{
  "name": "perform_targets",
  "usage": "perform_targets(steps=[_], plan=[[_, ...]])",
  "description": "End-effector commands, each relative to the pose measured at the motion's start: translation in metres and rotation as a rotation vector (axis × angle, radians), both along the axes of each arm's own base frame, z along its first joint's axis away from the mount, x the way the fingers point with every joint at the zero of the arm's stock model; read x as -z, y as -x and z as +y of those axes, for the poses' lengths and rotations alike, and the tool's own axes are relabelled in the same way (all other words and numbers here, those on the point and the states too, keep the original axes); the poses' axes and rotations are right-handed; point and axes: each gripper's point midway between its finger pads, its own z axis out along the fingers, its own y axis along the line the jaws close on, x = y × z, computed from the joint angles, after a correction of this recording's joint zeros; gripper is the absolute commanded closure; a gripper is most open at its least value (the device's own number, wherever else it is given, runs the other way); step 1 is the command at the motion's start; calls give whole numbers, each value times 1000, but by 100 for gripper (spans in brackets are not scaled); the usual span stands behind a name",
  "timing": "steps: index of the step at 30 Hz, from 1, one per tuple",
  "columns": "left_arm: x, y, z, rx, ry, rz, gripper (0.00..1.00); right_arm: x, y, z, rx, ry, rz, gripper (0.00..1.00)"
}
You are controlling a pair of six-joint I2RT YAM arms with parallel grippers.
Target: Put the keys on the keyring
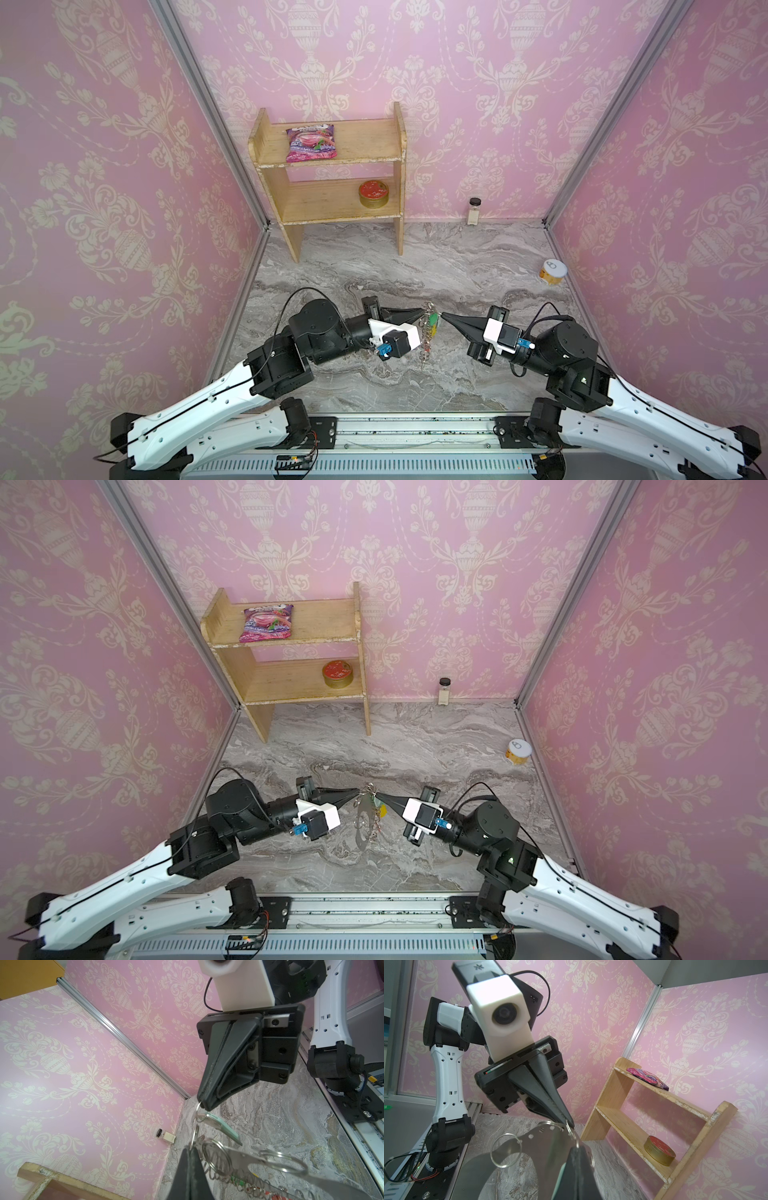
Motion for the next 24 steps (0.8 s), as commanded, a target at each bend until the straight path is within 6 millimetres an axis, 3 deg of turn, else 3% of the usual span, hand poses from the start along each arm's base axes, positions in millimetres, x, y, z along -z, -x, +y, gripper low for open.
perform_targets(steps=[1, 24], plan=[[-26, 7, 7, 22, 87, -20, 100, -2, 2, -2, -17, -26, 7, 100], [-25, 10, 6, 40, 82, -7, 100, -3, 2, 2, -48, -26, 5, 100]])
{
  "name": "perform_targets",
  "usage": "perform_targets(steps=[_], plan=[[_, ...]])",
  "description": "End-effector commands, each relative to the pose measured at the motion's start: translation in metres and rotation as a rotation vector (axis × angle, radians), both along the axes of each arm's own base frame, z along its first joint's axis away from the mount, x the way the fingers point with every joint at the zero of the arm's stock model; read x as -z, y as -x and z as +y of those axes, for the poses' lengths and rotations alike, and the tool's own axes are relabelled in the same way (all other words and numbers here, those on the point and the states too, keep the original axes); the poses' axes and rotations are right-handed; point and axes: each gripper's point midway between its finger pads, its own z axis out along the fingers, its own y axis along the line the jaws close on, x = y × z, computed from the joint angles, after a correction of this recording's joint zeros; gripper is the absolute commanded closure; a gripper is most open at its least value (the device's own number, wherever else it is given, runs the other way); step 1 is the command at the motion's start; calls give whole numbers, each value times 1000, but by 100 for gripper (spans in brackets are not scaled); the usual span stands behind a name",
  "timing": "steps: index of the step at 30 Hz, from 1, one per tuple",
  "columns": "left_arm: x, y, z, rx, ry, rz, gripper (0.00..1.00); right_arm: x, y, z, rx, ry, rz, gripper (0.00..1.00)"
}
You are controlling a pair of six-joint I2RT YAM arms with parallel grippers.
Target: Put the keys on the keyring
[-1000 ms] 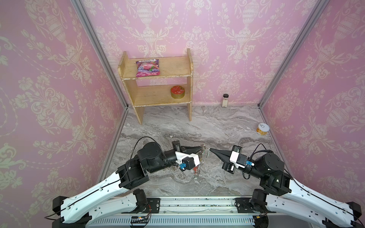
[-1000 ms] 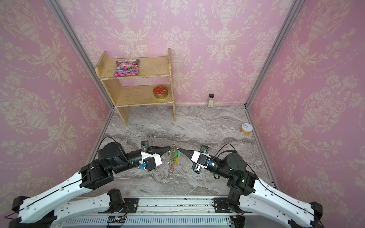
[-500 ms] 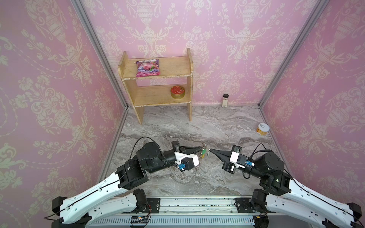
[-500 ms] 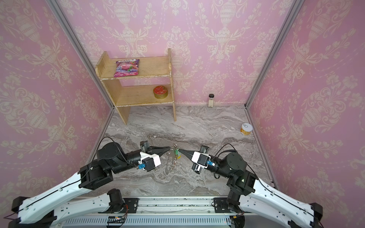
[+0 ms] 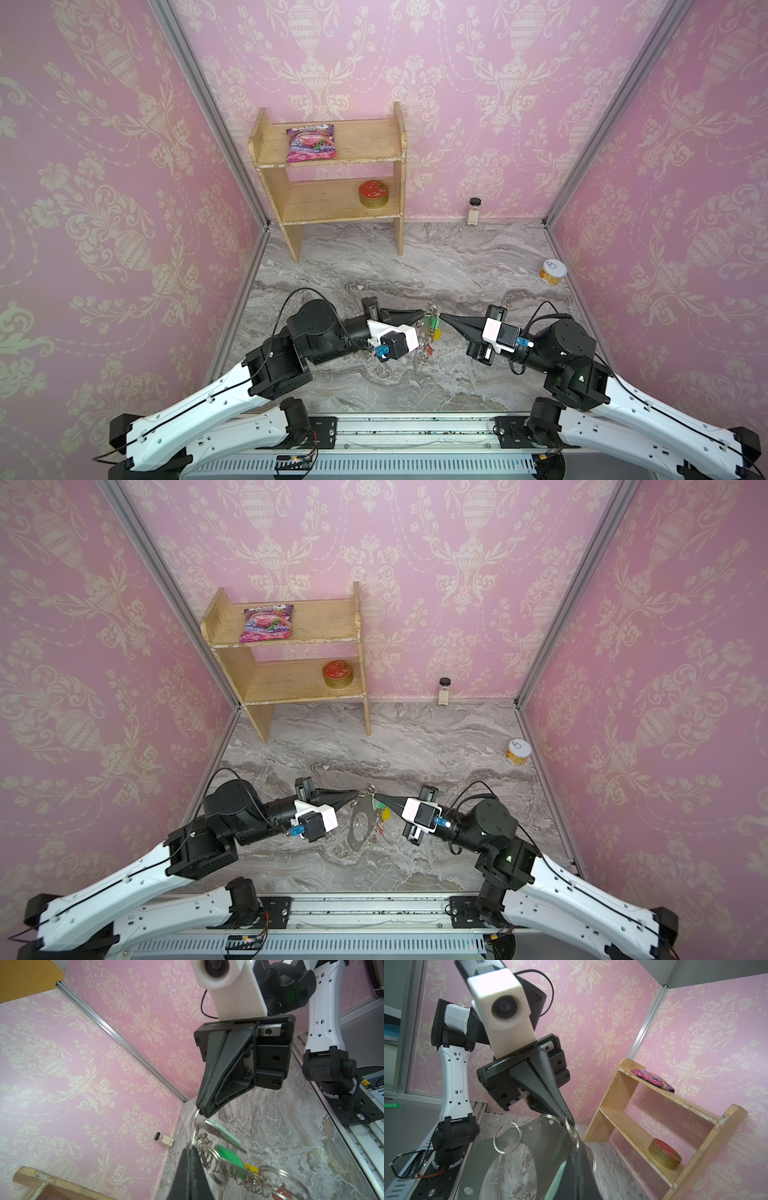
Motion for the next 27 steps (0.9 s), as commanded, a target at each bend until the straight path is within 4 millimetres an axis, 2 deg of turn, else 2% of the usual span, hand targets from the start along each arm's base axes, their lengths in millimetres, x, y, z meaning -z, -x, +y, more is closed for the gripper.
perform_targets(steps=[1, 8, 27], plan=[[-24, 5, 6, 18, 74, -11, 100, -5, 3, -1, -21, -30, 3, 100], [-23, 5, 6, 15, 72, -10, 100, -5, 5, -6, -12, -31, -1, 100], [-23, 7, 5, 26, 67, 3, 100, -1, 3, 1, -32, -17, 2, 100]])
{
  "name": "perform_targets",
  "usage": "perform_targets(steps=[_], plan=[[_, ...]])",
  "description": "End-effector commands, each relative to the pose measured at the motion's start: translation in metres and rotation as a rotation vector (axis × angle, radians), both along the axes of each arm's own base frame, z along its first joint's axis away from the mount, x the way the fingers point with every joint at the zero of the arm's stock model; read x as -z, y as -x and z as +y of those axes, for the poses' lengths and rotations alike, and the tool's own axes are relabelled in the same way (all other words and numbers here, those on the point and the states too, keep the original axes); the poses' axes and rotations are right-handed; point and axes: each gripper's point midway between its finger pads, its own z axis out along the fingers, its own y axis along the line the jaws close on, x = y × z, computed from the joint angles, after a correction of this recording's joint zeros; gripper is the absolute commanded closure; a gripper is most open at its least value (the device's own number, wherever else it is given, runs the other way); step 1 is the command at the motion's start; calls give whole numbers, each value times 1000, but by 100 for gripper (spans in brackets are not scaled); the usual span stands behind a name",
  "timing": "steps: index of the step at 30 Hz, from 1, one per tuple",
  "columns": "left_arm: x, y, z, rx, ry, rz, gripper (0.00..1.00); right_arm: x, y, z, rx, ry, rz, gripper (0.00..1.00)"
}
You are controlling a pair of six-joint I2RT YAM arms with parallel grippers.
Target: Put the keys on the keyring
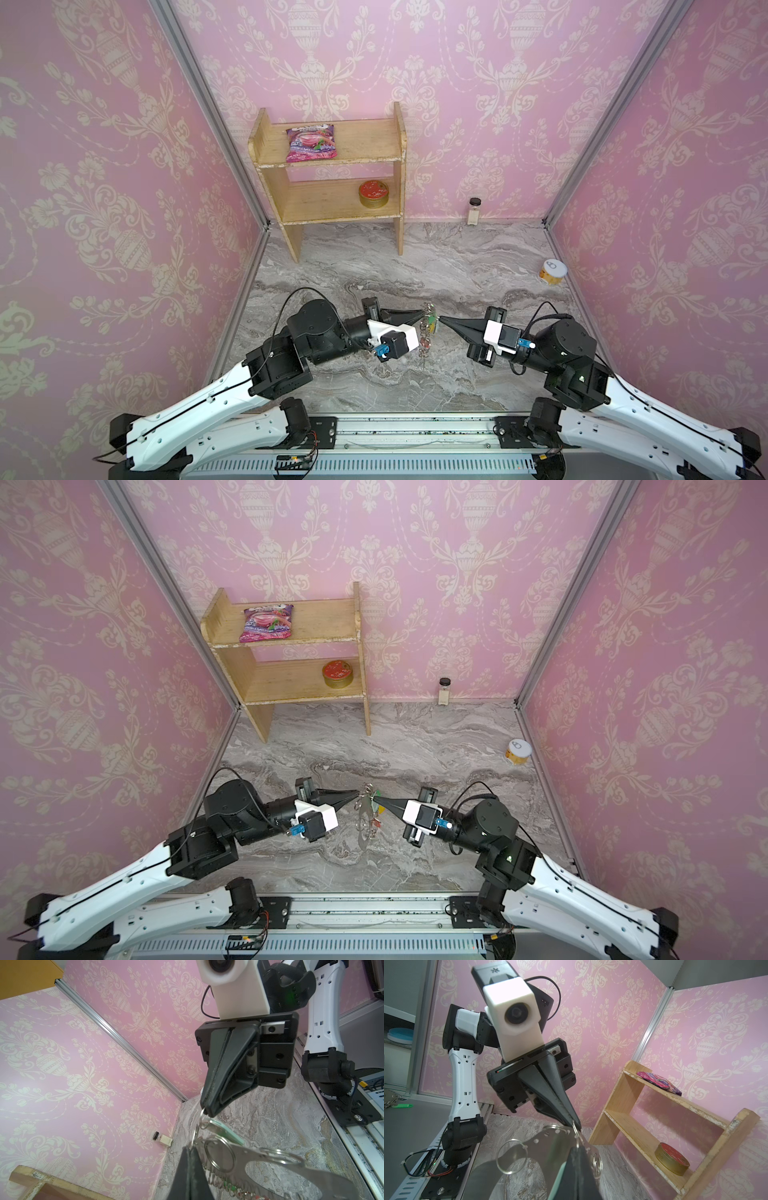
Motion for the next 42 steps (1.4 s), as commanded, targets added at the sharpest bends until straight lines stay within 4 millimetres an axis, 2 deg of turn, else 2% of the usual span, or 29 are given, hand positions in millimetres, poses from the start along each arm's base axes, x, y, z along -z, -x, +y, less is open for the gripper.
perform_targets(steps=[1, 8, 19, 26, 30, 38, 42], plan=[[-24, 7, 5, 27, 63, -8, 100, -3, -1, -1, 0, -21, -2, 100], [-23, 6, 5, 24, 58, -3, 100, -5, 2, -6, 5, -29, -14, 100], [-24, 7, 5, 30, 57, 2, 100, -2, 0, -1, -5, -15, -10, 100], [-23, 1, 8, -5, 74, 32, 100, -5, 5, -9, 1, -21, -14, 100], [-18, -1, 9, 5, 107, 108, 100, 2, 7, -10, -5, 13, -9, 100], [-5, 6, 0, 81, 70, 94, 100, 8, 19, -11, -53, 19, -51, 100], [-4, 10, 3, 97, 76, 72, 100, 10, 17, -14, -31, 26, -61, 100]])
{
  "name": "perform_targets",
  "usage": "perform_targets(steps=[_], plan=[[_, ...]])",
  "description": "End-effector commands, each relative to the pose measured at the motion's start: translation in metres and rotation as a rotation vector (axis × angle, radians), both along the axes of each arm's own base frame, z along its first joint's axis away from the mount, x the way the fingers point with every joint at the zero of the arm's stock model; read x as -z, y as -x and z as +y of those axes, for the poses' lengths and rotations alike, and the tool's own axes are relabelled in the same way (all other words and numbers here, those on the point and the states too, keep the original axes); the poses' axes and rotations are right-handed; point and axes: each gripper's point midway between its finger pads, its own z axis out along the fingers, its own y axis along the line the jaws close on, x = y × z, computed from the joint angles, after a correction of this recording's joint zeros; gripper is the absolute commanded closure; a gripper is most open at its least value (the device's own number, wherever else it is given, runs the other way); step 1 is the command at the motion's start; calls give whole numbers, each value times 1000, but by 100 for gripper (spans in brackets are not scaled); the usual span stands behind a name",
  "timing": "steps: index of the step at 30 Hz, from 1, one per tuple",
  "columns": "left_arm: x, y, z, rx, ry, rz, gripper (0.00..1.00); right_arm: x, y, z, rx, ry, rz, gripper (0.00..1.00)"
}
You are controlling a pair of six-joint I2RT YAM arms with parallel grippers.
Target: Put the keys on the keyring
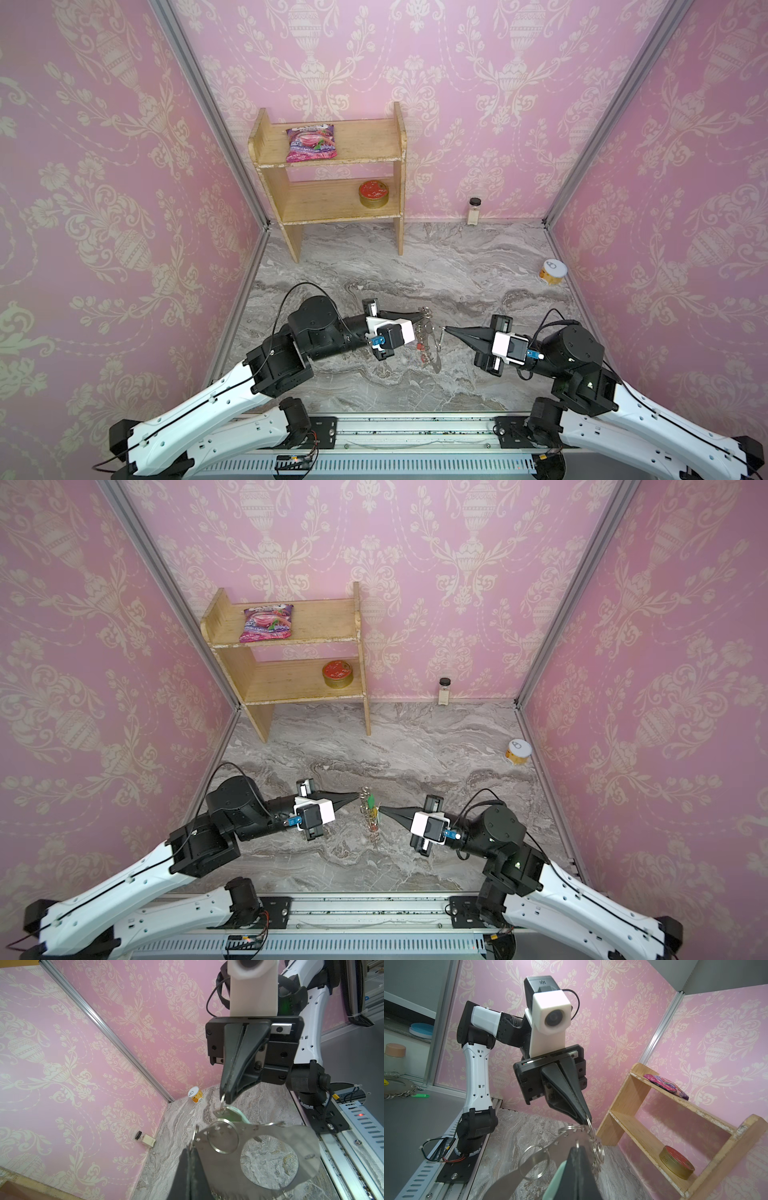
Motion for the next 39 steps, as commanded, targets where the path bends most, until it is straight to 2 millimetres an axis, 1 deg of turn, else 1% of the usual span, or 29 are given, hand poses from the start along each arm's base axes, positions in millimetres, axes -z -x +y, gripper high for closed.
perform_targets(steps=[1, 9, 17, 25, 39], plan=[[-15, 11, 3, 51, 69, -48, 100, 0, 1, -4, 11, 0, -29, 100], [-18, 21, 2, 98, 81, -49, 100, 2, -6, 4, 2, 8, -6, 100], [-15, 20, 1, 93, 73, -45, 100, 1, -3, 3, -12, 1, -10, 100], [-14, 20, -1, 100, 68, -36, 100, -4, 4, 1, -41, -17, -20, 100], [-13, 24, -4, 130, 74, -4, 100, -1, -1, 5, -33, -14, -9, 100]])
